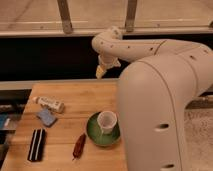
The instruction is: Move the arm in a circular motion
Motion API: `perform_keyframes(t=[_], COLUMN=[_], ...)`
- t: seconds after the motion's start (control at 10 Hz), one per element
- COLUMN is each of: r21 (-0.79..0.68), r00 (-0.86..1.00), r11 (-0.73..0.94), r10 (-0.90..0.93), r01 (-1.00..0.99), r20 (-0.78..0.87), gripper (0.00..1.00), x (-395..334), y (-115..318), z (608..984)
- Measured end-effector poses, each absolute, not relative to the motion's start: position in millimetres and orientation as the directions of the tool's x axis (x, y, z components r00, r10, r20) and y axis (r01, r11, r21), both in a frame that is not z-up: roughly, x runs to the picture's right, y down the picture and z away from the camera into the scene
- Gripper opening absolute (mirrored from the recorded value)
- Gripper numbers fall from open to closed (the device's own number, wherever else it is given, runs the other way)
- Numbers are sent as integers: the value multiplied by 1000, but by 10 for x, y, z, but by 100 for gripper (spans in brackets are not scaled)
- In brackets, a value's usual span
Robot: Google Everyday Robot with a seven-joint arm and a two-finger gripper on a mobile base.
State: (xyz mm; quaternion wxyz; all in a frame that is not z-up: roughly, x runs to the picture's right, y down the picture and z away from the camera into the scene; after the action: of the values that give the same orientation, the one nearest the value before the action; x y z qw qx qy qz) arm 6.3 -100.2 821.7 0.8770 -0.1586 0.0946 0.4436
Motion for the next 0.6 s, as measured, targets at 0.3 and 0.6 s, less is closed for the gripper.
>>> perform_keyframes(t=[0.3, 0.6], r21=[-252, -380], r00=[660, 753], r11=[610, 655], r10=[697, 613], r01=[-752, -653], r20=[-281, -238], gripper=[80, 80], x=[-216, -481], y=[-819, -3], z=[8095, 7372])
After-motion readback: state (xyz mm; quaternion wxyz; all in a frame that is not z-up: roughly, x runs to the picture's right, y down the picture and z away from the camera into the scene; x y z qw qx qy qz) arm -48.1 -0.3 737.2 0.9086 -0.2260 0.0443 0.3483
